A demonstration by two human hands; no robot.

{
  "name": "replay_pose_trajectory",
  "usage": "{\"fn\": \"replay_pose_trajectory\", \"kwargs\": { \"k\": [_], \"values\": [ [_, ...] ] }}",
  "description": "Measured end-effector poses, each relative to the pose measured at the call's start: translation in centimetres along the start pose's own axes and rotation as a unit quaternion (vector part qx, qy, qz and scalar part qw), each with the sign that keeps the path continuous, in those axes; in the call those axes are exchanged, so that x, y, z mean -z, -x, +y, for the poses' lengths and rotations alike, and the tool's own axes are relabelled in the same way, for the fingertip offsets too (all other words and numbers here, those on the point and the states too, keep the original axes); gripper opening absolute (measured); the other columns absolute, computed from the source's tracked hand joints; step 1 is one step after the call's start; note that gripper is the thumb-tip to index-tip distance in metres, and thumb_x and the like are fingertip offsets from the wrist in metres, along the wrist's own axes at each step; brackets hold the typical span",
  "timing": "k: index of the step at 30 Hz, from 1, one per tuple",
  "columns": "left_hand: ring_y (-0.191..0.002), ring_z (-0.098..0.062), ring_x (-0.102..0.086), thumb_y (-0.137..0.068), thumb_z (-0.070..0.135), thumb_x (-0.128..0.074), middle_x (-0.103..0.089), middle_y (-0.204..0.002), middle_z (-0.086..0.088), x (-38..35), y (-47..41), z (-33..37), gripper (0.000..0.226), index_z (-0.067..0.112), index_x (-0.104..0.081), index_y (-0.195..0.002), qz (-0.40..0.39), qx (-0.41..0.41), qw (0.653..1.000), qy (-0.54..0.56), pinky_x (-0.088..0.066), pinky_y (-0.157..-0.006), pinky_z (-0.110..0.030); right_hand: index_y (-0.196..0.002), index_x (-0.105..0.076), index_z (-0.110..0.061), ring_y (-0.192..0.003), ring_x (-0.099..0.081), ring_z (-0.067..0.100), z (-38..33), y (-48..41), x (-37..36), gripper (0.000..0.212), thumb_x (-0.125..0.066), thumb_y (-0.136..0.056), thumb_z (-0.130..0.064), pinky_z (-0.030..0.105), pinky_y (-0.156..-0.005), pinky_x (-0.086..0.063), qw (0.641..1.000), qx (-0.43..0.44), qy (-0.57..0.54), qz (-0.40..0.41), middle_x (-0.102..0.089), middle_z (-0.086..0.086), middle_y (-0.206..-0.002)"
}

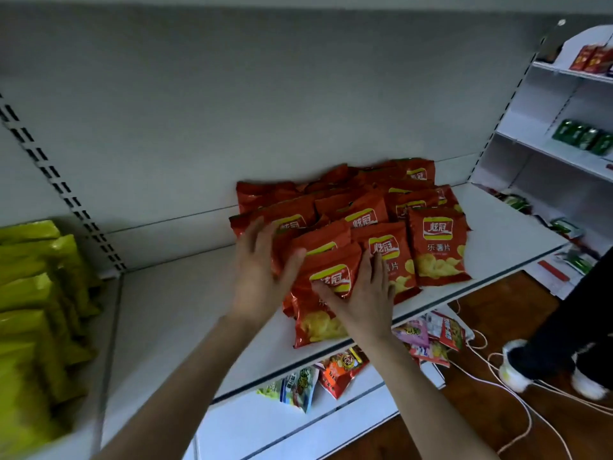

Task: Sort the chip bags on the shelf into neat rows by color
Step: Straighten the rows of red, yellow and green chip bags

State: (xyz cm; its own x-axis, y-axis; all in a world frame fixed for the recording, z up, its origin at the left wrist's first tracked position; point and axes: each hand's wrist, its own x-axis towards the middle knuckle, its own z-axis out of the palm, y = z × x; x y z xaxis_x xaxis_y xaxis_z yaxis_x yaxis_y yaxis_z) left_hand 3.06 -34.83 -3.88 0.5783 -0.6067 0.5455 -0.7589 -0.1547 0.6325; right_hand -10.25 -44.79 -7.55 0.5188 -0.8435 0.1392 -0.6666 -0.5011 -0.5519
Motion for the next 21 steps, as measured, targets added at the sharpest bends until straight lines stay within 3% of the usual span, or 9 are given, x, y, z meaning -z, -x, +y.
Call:
{"fn": "replay_pose_trajectory", "kwargs": {
  "k": [3, 7, 11, 13, 17, 21],
  "values": [
    [-0.131, -0.044, -0.033, -0.087, 0.054, -0.048, -0.04, -0.139, -0.026, -2.2, 2.5, -1.2, 0.057, 0.014, -0.045, -0.126, -0.033, -0.097, 0.992, -0.07, -0.038, -0.1, -0.061, -0.148, 0.003, -0.019, -0.143, -0.003, 0.027, 0.1, 0.1, 0.3, 0.123, -0.038, -0.054, -0.087, 0.054, -0.113, -0.009, 0.999, 0.023, -0.027, -0.023, -0.003, 0.012, -0.156],
    [-0.131, -0.041, -0.026, -0.085, 0.04, -0.05, -0.043, -0.137, -0.029, -3.0, 2.5, -2.3, 0.047, 0.013, -0.044, -0.124, -0.004, -0.095, 0.991, -0.09, -0.036, -0.097, -0.067, -0.148, 0.0, -0.024, -0.143, -0.001, 0.024, 2.3, 0.4, 1.9, 0.128, -0.045, -0.049, -0.091, 0.052, -0.115, -0.014, 0.993, 0.068, -0.047, -0.081, -0.001, 0.006, -0.156],
    [-0.131, -0.041, -0.027, -0.086, 0.042, -0.048, -0.044, -0.138, -0.028, -3.3, 2.0, -2.6, 0.047, 0.015, -0.044, -0.124, -0.002, -0.081, 0.99, -0.119, -0.035, -0.097, -0.068, -0.148, -0.005, -0.023, -0.143, 0.001, 0.025, 3.9, 0.3, 2.5, 0.131, -0.012, -0.042, -0.1, 0.047, -0.114, -0.006, 0.984, 0.141, 0.061, -0.087, -0.001, 0.008, -0.156],
    [-0.132, -0.041, -0.026, -0.086, 0.041, -0.048, -0.042, -0.14, -0.026, -3.6, 2.0, -2.6, 0.047, 0.015, -0.045, -0.124, 0.001, -0.064, 0.991, -0.117, -0.035, -0.095, -0.07, -0.148, -0.011, -0.022, -0.143, -0.001, 0.027, 4.3, 0.0, 2.2, 0.131, -0.007, -0.043, -0.1, 0.049, -0.114, -0.007, 0.981, 0.16, 0.072, -0.087, -0.004, 0.01, -0.156],
    [-0.134, -0.038, -0.02, -0.088, 0.046, -0.045, -0.037, -0.143, -0.025, -3.7, 2.3, -2.3, 0.048, 0.017, -0.044, -0.126, 0.023, -0.06, 0.986, -0.155, -0.035, -0.093, -0.073, -0.143, -0.031, -0.017, -0.139, -0.02, 0.034, 5.5, -0.6, 1.7, 0.115, -0.018, -0.059, -0.095, 0.054, -0.11, -0.019, 0.979, 0.191, 0.041, -0.049, -0.023, 0.016, -0.151],
    [-0.136, -0.038, -0.018, -0.096, 0.054, -0.031, -0.026, -0.148, -0.016, -4.4, 3.0, -1.2, 0.05, 0.019, -0.043, -0.129, 0.058, -0.045, 0.981, -0.177, -0.036, -0.093, -0.072, -0.129, -0.05, -0.012, -0.127, -0.042, 0.036, 6.3, -1.2, 2.1, 0.1, -0.024, -0.069, -0.088, 0.05, -0.1, -0.034, 0.974, 0.223, 0.037, -0.02, -0.045, 0.016, -0.138]
  ]
}}
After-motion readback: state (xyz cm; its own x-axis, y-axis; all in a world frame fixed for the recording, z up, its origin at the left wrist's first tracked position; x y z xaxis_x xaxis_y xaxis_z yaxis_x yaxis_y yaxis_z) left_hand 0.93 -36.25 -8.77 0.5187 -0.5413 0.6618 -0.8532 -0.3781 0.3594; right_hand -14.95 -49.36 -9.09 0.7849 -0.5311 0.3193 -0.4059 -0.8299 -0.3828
